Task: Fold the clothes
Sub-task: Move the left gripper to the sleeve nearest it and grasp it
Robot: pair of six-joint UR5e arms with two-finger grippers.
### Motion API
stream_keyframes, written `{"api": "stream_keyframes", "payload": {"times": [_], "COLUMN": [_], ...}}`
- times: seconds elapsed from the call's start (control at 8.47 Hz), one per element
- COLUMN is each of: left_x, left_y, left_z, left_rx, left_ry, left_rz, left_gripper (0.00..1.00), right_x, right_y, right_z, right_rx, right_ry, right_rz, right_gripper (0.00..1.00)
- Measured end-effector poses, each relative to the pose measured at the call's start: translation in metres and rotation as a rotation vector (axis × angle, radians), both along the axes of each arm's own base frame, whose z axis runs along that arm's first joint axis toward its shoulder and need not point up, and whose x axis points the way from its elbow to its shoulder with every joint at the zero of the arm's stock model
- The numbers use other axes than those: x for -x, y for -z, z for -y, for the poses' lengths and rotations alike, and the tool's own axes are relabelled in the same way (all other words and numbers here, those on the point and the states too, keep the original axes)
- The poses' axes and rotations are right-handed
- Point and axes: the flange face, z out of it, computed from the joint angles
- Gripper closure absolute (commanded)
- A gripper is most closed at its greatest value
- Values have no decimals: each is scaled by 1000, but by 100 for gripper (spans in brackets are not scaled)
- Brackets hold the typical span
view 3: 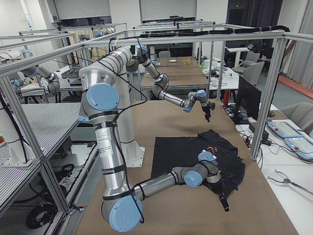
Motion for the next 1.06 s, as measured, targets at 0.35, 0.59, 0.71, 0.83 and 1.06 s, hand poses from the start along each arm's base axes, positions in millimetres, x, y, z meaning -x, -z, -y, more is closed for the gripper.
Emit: {"api": "stream_keyframes", "payload": {"times": [0.35,0.59,0.71,0.83,1.06], "left_x": [-38,-60,-69,-75,-80], "left_y": [-4,-1,-2,-3,-6], "left_z": [14,22,27,31,35], "left_rx": [55,81,86,89,94], "left_ry": [-80,-104,-109,-112,-115], "left_rz": [-101,-121,-124,-125,-123], "left_gripper": [6,6,9,15,28], "right_x": [41,47,48,48,48], "right_y": [17,18,18,18,18], "right_z": [-11,-13,-13,-13,-13], "right_rx": [-15,-16,-17,-18,-18], "right_ry": [9,12,12,12,12], "right_rz": [60,67,68,68,68], "right_gripper": [6,6,6,6,6]}}
